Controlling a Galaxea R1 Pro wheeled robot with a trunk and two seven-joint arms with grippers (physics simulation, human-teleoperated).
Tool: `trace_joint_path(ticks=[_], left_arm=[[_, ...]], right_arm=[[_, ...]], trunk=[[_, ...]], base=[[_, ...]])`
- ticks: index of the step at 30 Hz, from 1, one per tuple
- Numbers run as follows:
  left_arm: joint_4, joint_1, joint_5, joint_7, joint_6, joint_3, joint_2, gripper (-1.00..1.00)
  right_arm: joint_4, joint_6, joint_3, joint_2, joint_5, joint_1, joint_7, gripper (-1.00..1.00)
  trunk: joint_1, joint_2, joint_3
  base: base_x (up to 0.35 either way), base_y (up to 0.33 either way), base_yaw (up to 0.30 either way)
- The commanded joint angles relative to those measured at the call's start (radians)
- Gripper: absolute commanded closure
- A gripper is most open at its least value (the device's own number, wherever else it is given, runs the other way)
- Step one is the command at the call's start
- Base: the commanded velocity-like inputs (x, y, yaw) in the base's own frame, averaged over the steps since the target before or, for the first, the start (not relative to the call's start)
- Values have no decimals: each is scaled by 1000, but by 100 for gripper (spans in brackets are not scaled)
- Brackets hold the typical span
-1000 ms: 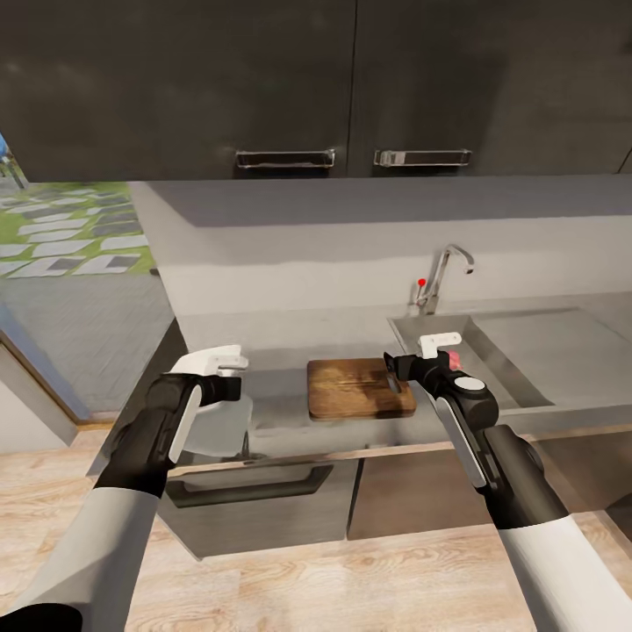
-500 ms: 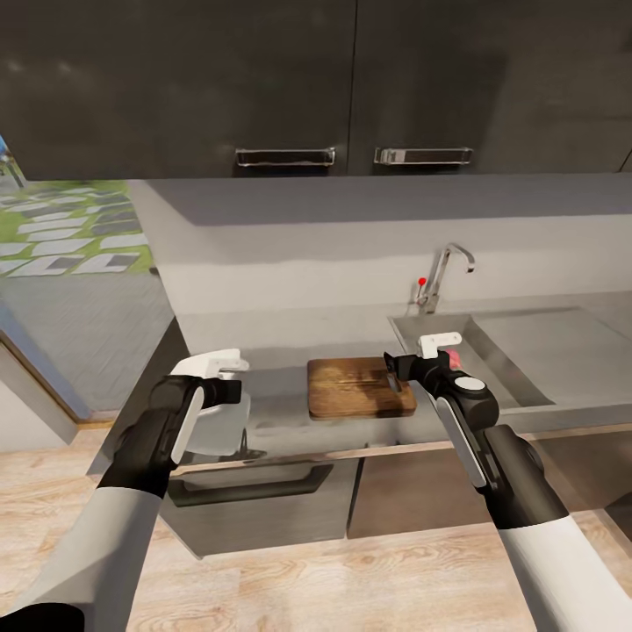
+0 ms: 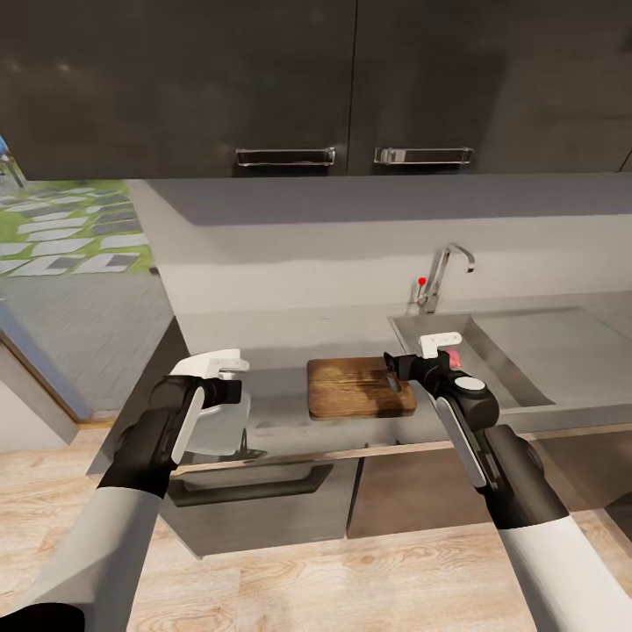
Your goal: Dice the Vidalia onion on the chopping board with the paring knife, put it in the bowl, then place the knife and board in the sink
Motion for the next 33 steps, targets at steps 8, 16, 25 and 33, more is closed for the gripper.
trace_joint_path(ticks=[8,16,25,33], left_arm=[[7,0,3,-3,4,0,1,100],[8,0,3,-2,4,1,1,100],[8,0,3,-2,4,1,1,100],[8,0,3,-2,4,1,1,100]], right_arm=[[-1,4,3,-1,-10,-1,-10,-100],[-1,4,3,-1,-10,-1,-10,-100],[-1,4,3,-1,-10,-1,-10,-100],[-1,4,3,-1,-10,-1,-10,-100]], trunk=[[1,-2,-2],[1,-2,-2],[1,-2,-9],[1,-2,-12]], base=[[0,0,0],[0,0,0],[0,0,0],[0,0,0]])
